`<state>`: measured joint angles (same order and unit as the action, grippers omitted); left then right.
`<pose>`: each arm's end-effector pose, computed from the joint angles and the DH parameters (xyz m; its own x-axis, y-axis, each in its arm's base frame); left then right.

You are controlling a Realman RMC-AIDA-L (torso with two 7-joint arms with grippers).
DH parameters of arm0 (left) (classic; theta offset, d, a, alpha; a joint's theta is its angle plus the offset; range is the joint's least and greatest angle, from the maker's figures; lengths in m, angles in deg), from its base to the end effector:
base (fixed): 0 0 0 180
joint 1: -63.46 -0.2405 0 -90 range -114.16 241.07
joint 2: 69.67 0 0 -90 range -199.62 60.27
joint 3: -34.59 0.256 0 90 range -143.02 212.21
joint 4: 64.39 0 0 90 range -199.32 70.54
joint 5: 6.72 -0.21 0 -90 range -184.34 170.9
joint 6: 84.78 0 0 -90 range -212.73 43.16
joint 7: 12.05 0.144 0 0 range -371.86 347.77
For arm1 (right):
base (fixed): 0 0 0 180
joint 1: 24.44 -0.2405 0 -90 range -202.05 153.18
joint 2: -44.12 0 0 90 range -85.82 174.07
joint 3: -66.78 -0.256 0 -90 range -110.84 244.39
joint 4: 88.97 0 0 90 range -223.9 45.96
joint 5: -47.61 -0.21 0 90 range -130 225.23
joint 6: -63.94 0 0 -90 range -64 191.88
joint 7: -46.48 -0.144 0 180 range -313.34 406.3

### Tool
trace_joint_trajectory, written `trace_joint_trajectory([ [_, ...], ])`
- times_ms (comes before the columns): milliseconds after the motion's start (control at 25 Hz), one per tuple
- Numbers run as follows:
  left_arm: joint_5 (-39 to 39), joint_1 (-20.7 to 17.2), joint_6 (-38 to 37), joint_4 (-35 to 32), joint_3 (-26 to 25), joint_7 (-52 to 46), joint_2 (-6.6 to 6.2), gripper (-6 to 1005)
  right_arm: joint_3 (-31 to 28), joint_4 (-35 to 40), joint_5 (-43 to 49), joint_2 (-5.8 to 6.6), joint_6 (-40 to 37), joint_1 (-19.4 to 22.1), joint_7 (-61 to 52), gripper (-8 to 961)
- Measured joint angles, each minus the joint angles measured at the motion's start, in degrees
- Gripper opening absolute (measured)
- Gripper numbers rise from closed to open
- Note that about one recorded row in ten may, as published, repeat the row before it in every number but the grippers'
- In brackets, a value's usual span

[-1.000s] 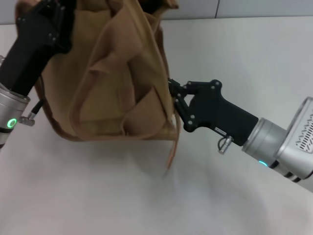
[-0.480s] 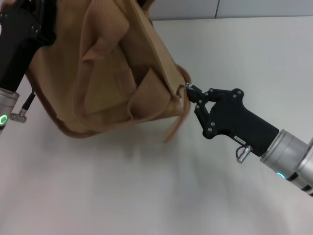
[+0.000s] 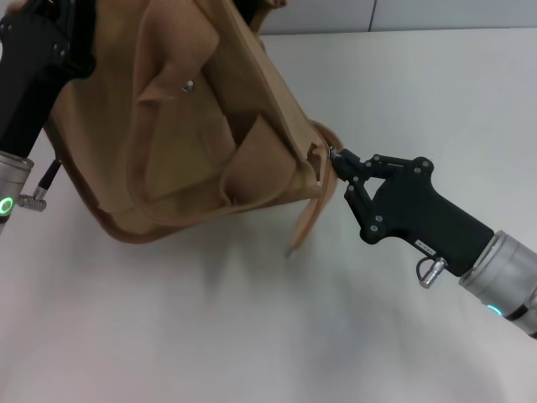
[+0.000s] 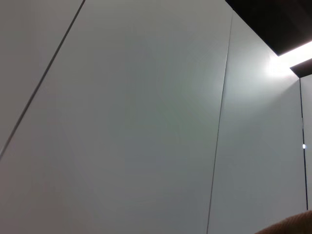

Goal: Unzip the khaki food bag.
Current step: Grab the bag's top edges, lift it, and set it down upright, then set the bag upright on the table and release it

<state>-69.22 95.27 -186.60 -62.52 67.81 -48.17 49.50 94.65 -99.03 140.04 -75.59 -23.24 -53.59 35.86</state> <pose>-0.2453 0.3134 0.0102 0.2685 -0.2747 0.9233 0.6677 -0.6378 -0.3839 0.2578 0.2657 -0.0839 0.6903 0.1404 -0.7098 -0.3919 -0.7521 -0.5299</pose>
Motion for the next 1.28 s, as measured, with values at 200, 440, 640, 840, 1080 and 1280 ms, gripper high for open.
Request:
trace_joint_trajectory([
  [200,-0.1,-0.2,0.1,0.2,0.0,0.0,0.00,73,-0.1,3.5,0.0,0.30,-2.7,3.6,-2.5,10],
  [440,0.0,-0.4,0.1,0.2,0.0,0.0,0.00,73,1.8,12.8,0.1,0.43,-3.7,5.8,-15.8,179],
  [640,0.0,-0.1,0.1,0.1,0.0,-0.1,0.00,73,6.5,19.8,0.2,0.45,-0.1,6.2,-20.6,454],
  [840,0.0,0.1,0.0,-0.3,0.0,-1.6,-0.01,73,14.9,23.0,0.3,0.56,6.3,3.3,-23.3,509],
  [1080,0.1,0.5,-0.3,-0.4,-0.2,-3.7,-0.06,73,17.9,23.5,0.0,0.21,10.8,-0.3,-23.6,504],
  [1280,0.1,0.5,-1.4,-0.5,-0.2,-4.9,-0.08,73,17.6,23.6,-1.1,0.13,11.7,-1.9,-23.4,499],
])
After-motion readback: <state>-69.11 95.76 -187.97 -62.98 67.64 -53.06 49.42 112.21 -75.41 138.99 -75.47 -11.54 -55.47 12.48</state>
